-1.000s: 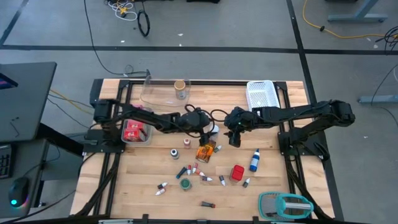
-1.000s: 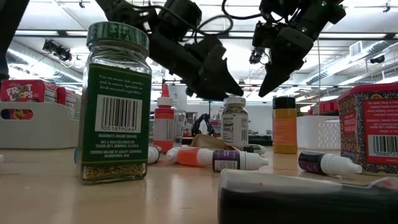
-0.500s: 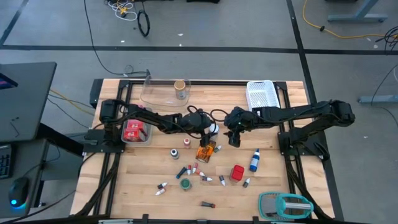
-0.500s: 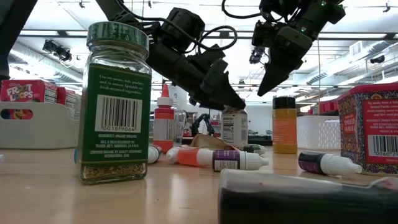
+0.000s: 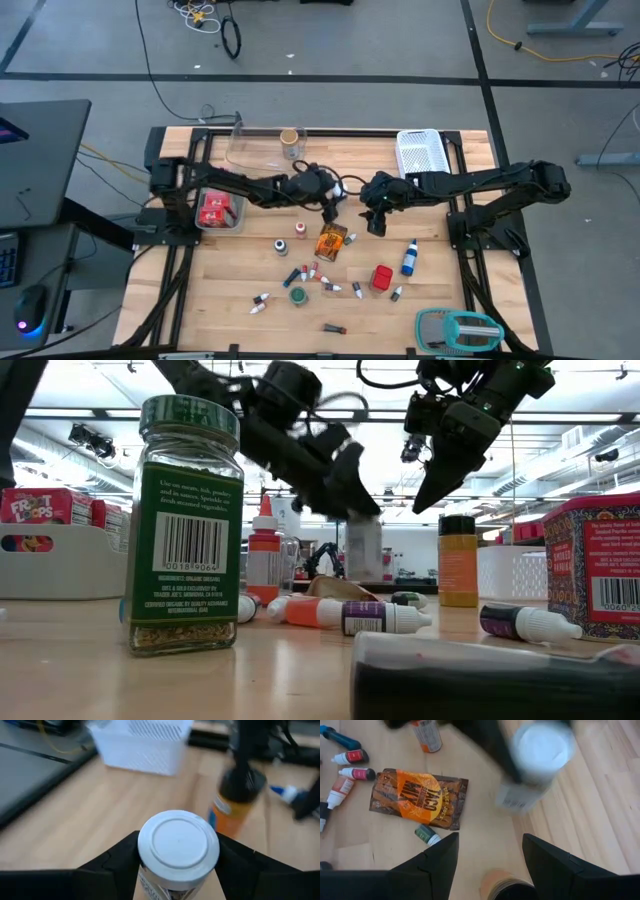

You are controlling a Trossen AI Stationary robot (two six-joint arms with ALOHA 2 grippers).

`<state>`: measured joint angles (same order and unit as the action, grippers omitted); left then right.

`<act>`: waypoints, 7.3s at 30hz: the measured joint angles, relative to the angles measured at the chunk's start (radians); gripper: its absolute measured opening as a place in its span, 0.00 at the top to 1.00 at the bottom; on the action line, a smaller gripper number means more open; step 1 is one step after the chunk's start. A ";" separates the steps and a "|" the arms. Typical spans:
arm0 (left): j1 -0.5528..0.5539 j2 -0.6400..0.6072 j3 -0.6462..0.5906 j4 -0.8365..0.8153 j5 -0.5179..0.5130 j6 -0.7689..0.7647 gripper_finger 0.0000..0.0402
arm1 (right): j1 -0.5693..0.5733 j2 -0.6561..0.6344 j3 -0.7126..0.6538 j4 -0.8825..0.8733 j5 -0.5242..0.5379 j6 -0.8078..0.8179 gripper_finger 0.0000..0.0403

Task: Pick & Place Kitchen Items
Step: Put the white seasoning bottle into the transparent bin, then put the orange seasoning bottle into the transparent bin

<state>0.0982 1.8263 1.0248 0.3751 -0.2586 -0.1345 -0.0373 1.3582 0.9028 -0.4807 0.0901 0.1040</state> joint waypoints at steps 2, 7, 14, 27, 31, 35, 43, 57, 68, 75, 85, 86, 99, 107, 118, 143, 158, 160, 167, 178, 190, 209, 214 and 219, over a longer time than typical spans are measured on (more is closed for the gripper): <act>0.013 -0.064 0.000 -0.064 -0.029 -0.001 0.45 | 0.000 0.000 0.000 0.004 0.000 -0.001 0.43; 0.048 -0.278 0.000 -0.273 -0.153 0.016 0.45 | 0.000 0.000 0.000 0.023 0.001 -0.011 0.43; 0.101 -0.540 0.000 -0.425 -0.215 0.019 0.45 | 0.000 0.000 0.000 0.027 0.002 -0.011 0.43; 0.269 -0.663 -0.102 -0.635 -0.325 -0.097 0.45 | 0.000 0.000 0.000 0.038 -0.002 -0.012 0.43; 0.348 -0.662 -0.247 -0.447 -0.294 -0.153 0.45 | 0.000 0.000 0.000 0.046 -0.002 -0.012 0.43; 0.430 -0.662 -0.375 -0.274 -0.222 -0.168 0.44 | 0.000 0.000 0.000 0.069 -0.002 -0.013 0.43; 0.573 -0.620 -0.533 -0.062 -0.114 -0.182 0.45 | 0.000 0.000 0.000 0.093 -0.001 -0.042 0.43; 0.705 -0.387 -0.527 0.046 -0.107 -0.135 0.43 | 0.000 0.000 0.000 0.167 0.000 -0.123 0.43; 0.709 -0.367 -0.528 0.130 -0.106 0.025 0.39 | 0.000 0.000 0.000 0.167 0.000 -0.151 0.43; 0.707 -0.386 -0.528 0.132 -0.113 0.076 0.26 | 0.000 0.000 0.000 0.219 0.000 -0.170 0.43; 0.668 -0.621 -0.528 0.133 0.081 0.082 0.19 | 0.000 0.000 0.000 0.235 -0.001 -0.070 0.43; 0.655 -0.653 -0.528 0.134 0.127 0.087 0.20 | 0.001 0.000 0.000 0.214 -0.001 -0.049 0.43; 0.442 -0.808 -0.528 0.128 0.299 0.139 0.20 | 0.028 0.000 0.000 -0.089 0.121 0.161 0.43; 0.365 -0.799 -0.528 0.130 0.297 0.136 0.20 | 0.028 0.003 0.000 -0.151 0.208 0.280 0.43; 0.330 -0.798 -0.528 0.084 0.296 0.117 0.20 | 0.029 0.003 0.000 -0.172 0.249 0.338 0.43; 0.327 -0.798 -0.528 0.041 0.297 0.105 0.20 | 0.041 0.002 -0.135 -0.063 0.233 0.438 0.49; 0.327 -0.798 -0.527 0.078 0.297 0.105 0.20 | 0.008 0.011 -0.141 0.655 0.282 0.148 0.49; 0.327 -0.798 -0.527 0.092 0.297 0.105 0.20 | -0.004 0.016 -0.140 0.846 0.279 0.096 0.49; 0.327 -0.823 -0.527 0.179 0.377 0.105 0.20 | -0.054 0.110 -0.100 1.294 0.212 -0.041 0.49; 0.327 -0.917 -0.527 0.201 0.418 0.043 0.20 | -0.140 0.439 0.331 0.956 0.208 -0.094 0.49; 0.327 -0.959 -0.527 0.130 0.377 0.068 0.20 | -0.238 0.710 0.606 0.691 0.093 -0.017 0.49; 0.326 -0.959 -0.527 0.122 0.376 0.060 0.20 | -0.284 0.736 0.626 0.348 0.108 -0.045 0.49; 0.326 -0.959 -0.527 0.115 0.375 0.060 0.20 | -0.285 0.727 0.626 0.265 0.097 -0.025 0.49; 0.327 -0.959 -0.527 0.113 0.375 0.035 0.20 | -0.285 0.727 0.627 0.245 0.047 -0.007 0.48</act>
<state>0.4248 0.8677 0.4980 0.4881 0.1165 -0.0994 -0.3226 2.0853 1.5295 -0.2357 0.1372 0.0968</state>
